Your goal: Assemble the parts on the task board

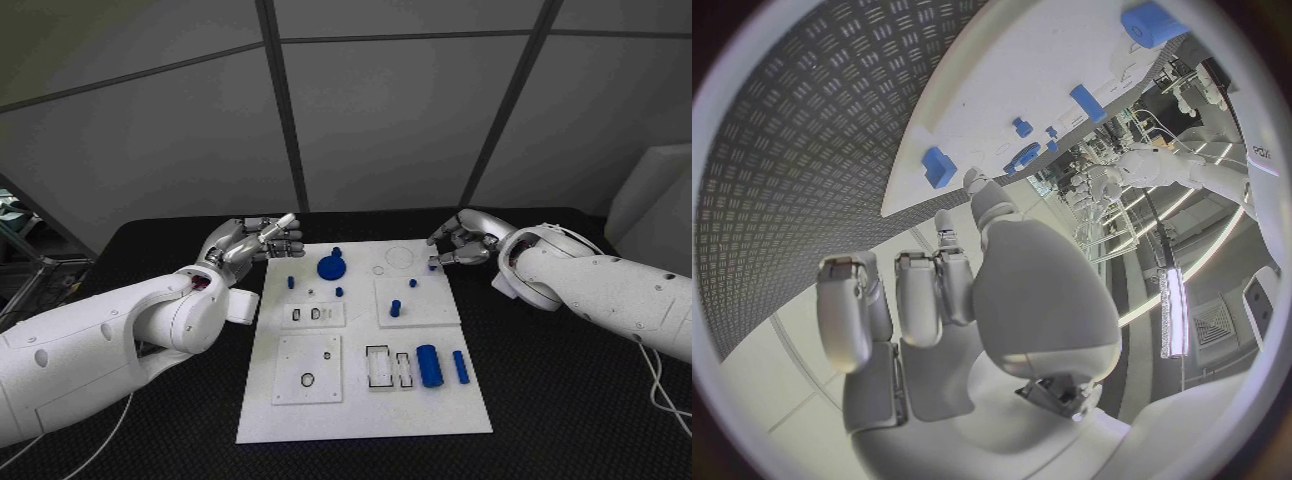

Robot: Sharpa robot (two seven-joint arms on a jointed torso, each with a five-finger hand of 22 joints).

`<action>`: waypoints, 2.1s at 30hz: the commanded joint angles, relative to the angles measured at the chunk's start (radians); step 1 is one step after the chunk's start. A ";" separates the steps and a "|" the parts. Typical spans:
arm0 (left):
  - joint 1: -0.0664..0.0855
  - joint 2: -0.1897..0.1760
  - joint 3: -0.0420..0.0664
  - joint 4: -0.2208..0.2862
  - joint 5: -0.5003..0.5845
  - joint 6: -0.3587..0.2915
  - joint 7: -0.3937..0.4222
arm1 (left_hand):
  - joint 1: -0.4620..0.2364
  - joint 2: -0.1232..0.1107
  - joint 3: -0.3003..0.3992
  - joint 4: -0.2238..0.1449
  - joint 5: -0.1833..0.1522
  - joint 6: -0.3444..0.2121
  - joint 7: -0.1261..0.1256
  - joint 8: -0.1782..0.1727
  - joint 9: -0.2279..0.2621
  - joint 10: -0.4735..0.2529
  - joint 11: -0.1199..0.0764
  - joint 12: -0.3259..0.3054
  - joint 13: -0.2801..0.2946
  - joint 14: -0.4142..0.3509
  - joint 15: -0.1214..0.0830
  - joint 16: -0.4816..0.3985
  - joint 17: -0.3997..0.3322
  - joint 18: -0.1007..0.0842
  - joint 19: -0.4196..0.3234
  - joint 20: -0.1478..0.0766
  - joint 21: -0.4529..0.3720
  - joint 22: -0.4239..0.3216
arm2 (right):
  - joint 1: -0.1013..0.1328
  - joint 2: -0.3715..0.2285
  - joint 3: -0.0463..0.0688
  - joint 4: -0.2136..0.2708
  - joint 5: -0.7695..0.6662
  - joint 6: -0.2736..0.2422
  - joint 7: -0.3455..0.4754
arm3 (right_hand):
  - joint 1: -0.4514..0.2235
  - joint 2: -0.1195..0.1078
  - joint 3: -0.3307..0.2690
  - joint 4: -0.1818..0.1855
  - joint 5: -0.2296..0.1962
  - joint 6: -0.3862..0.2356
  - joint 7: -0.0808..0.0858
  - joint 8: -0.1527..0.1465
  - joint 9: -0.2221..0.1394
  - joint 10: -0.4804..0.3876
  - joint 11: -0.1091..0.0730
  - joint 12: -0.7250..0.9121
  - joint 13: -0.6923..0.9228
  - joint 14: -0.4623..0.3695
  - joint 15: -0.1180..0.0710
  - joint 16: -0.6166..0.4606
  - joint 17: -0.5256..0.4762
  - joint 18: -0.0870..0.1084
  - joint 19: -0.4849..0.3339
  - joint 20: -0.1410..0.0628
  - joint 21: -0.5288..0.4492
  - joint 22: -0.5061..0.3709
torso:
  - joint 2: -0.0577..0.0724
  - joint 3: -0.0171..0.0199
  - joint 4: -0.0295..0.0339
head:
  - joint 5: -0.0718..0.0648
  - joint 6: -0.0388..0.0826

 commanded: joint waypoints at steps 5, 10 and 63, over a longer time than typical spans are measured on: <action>0.002 0.003 0.001 -0.003 -0.004 0.014 0.006 | 0.001 0.008 -0.007 0.000 -0.007 0.004 -0.002 -0.004 -0.001 0.004 0.001 -0.005 -0.001 -0.005 0.001 -0.005 0.002 -0.013 -0.001 0.004 -0.004 -0.002 | 0.002 -0.001 0.001 -0.004 -0.011 0.050 0.009 | 0.009 0.004 -0.001 -0.003 0.002 -0.003 0.002 0.002 0.000 0.001 0.006 -0.002 0.106 0.054 0.007 0.000 0.040 -0.001 0.083 0.008 -0.003 0.234 | -0.002 -0.0001 0.0006 | -0.001 -0.006; 0.001 0.003 0.001 -0.005 -0.004 0.015 0.006 | 0.001 0.008 -0.007 0.000 -0.007 0.004 -0.002 -0.004 -0.001 0.004 0.001 -0.005 -0.001 -0.005 0.001 -0.005 0.002 -0.013 -0.001 0.004 -0.004 -0.002 | 0.001 -0.002 0.001 -0.005 -0.009 0.060 0.006 | -0.005 0.007 -0.005 0.002 0.010 0.006 0.001 0.005 0.002 0.005 0.006 0.005 0.112 0.057 0.007 0.004 0.050 -0.003 0.090 0.009 0.002 0.244 | -0.002 -0.0004 0.0001 | -0.001 -0.013; 0.001 0.006 0.001 -0.011 -0.004 0.018 0.003 | 0.001 0.008 -0.007 0.000 -0.007 0.004 -0.002 -0.004 -0.001 0.004 0.001 -0.005 -0.001 -0.005 0.001 -0.005 0.002 -0.013 -0.001 0.004 -0.004 -0.002 | -0.004 0.022 0.000 -0.045 -0.025 0.109 -0.012 | -0.011 0.048 0.012 0.002 0.021 0.071 -0.011 0.018 0.012 0.021 -0.005 0.027 0.134 0.064 -0.001 0.020 0.080 -0.007 0.102 0.002 0.011 0.263 | -0.002 0.0007 -0.0001 | -0.006 -0.017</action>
